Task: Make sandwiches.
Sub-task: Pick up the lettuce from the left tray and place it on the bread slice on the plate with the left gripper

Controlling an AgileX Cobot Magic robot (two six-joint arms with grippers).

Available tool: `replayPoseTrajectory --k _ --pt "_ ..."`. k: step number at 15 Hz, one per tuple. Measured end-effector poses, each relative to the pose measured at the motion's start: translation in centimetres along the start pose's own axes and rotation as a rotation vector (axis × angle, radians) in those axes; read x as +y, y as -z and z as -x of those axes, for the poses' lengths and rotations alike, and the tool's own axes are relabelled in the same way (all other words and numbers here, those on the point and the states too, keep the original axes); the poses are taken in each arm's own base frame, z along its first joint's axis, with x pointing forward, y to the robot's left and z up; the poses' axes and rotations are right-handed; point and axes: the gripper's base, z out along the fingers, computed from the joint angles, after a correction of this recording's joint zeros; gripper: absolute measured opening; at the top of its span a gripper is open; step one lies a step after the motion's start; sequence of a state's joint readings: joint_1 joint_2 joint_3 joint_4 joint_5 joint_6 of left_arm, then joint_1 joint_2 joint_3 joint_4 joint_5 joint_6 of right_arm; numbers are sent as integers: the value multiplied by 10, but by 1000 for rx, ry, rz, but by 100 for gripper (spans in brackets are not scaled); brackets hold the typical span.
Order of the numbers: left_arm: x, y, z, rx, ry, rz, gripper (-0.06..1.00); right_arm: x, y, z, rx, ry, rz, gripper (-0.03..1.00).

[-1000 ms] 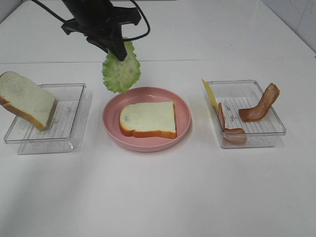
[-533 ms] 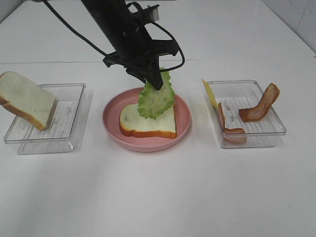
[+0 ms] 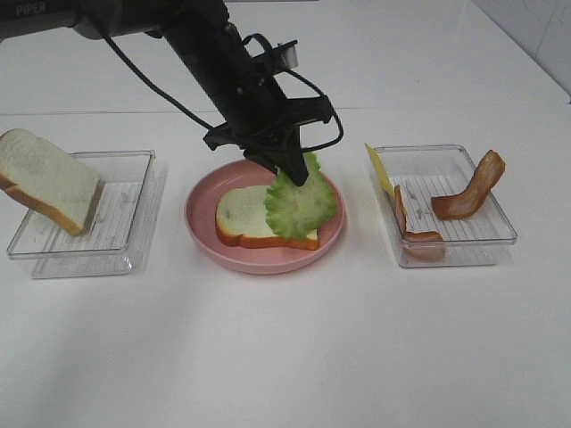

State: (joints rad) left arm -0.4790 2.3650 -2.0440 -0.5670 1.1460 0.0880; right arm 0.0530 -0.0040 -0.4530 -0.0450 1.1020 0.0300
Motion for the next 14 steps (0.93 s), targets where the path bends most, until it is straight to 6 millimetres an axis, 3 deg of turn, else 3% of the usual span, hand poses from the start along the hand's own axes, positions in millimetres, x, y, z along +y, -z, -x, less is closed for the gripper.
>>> replayPoseTrajectory --k 3,8,14 --pt "15 -10 -1 19 -20 104 1 0 0 0 0 0 0 89" --pt "27 -11 3 -14 -75 221 1 0 0 0 0 0 0 89" --pt "29 -11 6 -37 -88 241 1 0 0 0 0 0 0 89"
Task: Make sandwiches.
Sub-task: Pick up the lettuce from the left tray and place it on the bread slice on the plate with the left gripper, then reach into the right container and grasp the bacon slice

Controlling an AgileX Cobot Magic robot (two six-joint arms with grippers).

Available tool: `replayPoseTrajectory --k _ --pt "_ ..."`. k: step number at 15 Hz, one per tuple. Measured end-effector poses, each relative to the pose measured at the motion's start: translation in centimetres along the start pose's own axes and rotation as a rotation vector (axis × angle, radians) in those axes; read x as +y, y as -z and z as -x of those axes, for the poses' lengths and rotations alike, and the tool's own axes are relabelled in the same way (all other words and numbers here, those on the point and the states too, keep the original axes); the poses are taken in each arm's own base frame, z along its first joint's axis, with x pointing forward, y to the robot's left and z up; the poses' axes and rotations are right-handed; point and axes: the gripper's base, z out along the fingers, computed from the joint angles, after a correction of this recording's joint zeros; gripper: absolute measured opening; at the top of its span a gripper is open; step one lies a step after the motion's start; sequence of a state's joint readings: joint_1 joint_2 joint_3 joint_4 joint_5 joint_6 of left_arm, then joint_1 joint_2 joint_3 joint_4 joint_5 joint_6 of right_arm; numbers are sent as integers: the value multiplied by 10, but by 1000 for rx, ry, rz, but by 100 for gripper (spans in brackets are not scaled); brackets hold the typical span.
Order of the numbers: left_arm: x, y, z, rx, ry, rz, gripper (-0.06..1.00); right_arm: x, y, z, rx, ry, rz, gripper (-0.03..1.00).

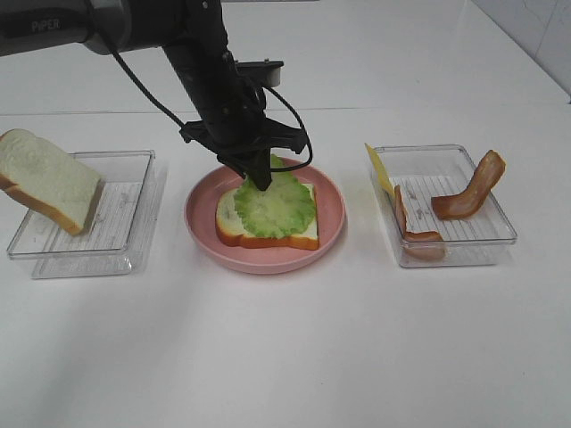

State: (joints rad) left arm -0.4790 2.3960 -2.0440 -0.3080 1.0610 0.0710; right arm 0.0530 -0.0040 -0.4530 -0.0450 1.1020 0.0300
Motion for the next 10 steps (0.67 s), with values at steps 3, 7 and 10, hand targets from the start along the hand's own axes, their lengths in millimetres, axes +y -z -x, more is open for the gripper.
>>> replayPoseTrajectory --k 3,7,10 --pt "3 0 0 0 -21 37 5 0 0 0 0 0 0 89" --pt "4 5 -1 13 -33 54 75 0 0 0 0 0 0 89" --pt "1 42 -5 39 -85 127 98 0 0 0 0 0 0 89"
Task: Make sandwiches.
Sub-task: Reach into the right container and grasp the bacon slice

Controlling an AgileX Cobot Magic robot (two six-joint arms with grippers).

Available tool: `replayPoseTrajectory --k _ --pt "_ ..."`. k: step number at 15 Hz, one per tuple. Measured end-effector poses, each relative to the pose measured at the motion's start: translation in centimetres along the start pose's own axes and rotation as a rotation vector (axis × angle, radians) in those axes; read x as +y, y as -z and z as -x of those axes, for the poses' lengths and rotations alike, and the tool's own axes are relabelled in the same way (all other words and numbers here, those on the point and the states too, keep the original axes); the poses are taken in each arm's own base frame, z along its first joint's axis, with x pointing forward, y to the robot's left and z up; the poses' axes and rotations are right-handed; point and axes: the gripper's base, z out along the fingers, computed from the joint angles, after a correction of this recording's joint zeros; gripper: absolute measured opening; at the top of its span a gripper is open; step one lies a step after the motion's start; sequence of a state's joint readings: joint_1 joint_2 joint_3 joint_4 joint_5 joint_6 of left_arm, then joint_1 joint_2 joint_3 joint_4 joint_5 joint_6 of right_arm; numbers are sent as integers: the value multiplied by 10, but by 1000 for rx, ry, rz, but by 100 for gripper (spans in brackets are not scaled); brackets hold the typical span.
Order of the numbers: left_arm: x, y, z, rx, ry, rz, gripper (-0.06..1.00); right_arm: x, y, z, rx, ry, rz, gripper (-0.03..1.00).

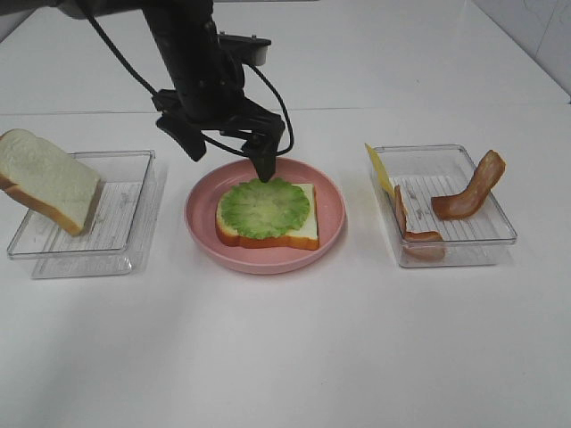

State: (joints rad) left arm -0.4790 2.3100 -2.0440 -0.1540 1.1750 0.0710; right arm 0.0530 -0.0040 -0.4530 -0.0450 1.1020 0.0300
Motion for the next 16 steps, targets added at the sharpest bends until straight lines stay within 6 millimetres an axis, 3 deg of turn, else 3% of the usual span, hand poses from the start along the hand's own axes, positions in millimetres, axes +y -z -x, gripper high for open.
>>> replayPoseTrajectory --k 3,5,8,9,10,11,13,16 --pt "7 39 -2 -41 -23 71 99 0 0 0 0 0 0 89" --pt "22 59 -3 -78 1 89 99 0 0 0 0 0 0 89" --pt "101 99 -16 -143 150 158 99 0 0 0 0 0 0 89" --pt "136 113 -27 -161 226 188 99 0 0 0 0 0 0 89" --pt "192 136 -51 -189 354 233 99 0 0 0 0 0 0 89" --pt "207 143 -59 -204 398 233 99 0 0 0 0 0 0 89" --pt "215 149 -69 -208 431 220 99 0 0 0 0 0 0 89" --pt "194 164 -104 -150 429 229 99 0 0 0 0 0 0 89"
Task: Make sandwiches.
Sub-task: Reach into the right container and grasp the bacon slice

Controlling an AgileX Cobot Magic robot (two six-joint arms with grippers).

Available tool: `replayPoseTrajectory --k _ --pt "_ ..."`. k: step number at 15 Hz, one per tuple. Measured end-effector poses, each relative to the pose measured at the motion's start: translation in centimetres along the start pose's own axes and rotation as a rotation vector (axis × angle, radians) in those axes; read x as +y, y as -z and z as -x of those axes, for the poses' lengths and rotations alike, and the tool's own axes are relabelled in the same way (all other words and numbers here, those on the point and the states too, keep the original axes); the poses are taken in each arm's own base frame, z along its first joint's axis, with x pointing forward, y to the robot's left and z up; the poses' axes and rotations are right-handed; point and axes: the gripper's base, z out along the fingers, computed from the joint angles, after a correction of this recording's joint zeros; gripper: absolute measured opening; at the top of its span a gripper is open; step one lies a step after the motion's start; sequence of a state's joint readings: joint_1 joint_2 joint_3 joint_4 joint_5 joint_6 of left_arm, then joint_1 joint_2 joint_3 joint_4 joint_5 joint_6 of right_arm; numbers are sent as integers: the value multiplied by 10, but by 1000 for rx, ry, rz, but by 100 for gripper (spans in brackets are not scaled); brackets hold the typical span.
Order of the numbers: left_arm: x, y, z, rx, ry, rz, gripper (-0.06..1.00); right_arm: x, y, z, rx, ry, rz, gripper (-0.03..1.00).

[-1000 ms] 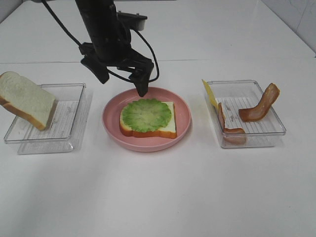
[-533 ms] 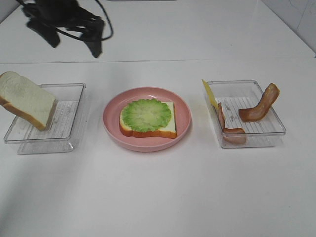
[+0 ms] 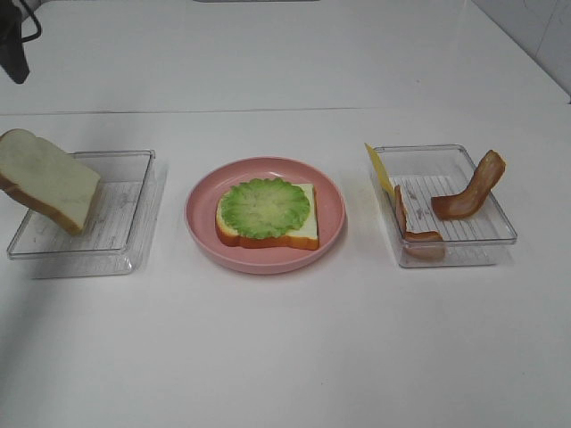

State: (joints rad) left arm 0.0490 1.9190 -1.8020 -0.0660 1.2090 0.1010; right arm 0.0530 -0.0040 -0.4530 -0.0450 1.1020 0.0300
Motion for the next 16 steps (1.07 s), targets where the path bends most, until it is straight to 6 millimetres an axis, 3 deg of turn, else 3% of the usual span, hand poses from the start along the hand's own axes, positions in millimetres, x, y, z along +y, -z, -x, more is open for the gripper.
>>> replayPoseTrajectory --k 2,3,4,5,8,10,12,13,14,16 --pt "-3 21 -31 22 -7 10 98 0 0 0 0 0 0 89" --pt "-8 56 -81 -7 -9 16 98 0 0 0 0 0 0 89" --pt "-11 73 -106 -50 -14 20 98 0 0 0 0 0 0 89" --pt "-13 82 -122 -73 -17 22 98 0 0 0 0 0 0 89" --pt "-23 119 -215 -204 -28 34 98 0 0 0 0 0 0 89" --pt "-28 133 -271 -319 -34 44 98 0 0 0 0 0 0 89" --pt "-31 137 -313 -425 -43 54 98 0 0 0 0 0 0 89" --pt "-35 139 -359 -565 -54 67 98 0 0 0 0 0 0 89" --pt "-36 139 -378 -637 -59 75 98 0 0 0 0 0 0 89" --pt "-37 136 -397 -716 -63 88 98 0 0 0 0 0 0 89"
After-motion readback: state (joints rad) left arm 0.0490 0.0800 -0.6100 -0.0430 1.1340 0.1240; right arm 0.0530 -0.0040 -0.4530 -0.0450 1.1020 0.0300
